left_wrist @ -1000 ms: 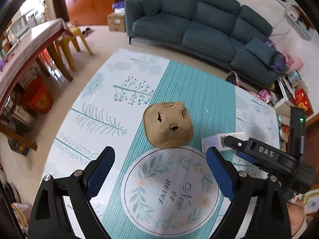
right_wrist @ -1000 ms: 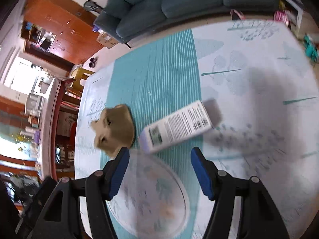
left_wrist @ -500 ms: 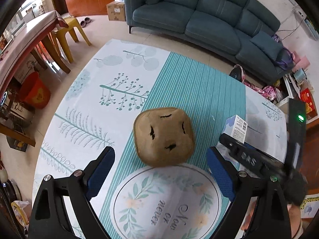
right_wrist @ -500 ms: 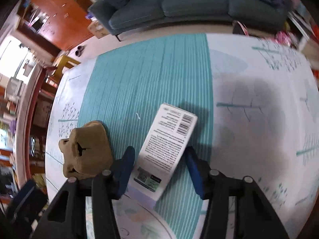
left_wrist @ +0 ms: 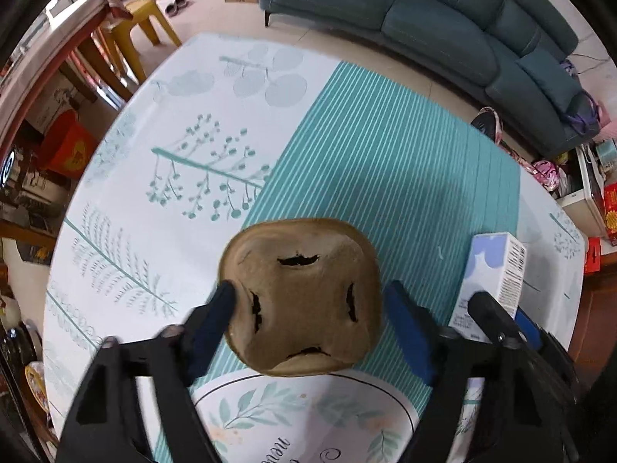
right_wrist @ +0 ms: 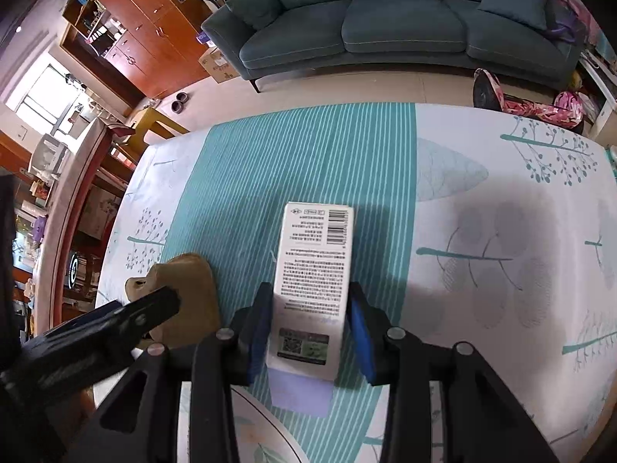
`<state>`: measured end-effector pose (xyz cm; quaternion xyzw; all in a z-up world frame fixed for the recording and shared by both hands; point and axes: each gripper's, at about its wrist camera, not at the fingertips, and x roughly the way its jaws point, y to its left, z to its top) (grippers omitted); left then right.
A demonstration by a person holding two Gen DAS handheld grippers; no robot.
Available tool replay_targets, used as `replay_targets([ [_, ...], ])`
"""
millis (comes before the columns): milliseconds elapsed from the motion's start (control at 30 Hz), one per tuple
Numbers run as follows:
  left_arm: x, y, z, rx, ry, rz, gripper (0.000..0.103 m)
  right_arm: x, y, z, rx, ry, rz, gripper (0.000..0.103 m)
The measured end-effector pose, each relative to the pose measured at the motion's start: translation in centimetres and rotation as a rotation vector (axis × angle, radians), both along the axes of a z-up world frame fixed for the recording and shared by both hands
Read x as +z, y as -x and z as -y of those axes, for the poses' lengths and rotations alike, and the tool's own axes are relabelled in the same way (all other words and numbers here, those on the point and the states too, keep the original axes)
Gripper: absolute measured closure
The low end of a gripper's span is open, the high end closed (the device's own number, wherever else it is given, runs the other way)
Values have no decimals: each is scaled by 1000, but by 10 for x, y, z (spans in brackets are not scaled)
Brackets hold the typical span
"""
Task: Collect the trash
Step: 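Grasp the brown pulp tray with left tool while right tool grasps the white box, then lift the pulp tray and white box and carry them over the bin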
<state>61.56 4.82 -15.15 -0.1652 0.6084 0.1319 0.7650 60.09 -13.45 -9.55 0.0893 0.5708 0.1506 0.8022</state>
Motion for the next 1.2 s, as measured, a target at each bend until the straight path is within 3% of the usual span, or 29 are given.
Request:
replay_targets([
  [33,-4,0,-1,11,2,-10,42,-1,1,1,3,-2,-1,65],
  [333,-2,21,-6,48,9,22,44,2,19,3,28,-45,1,66],
  [633,34,77,-8,15,37,87,44,26,64,3,30,-70,33,66],
  [833,74,136,-10,-43,34,151,44,49,116,-1,1,-92,62,66],
  [1200,131,287,-23,-218,64,274,44,103,264,-21,-118,-131,168,66],
])
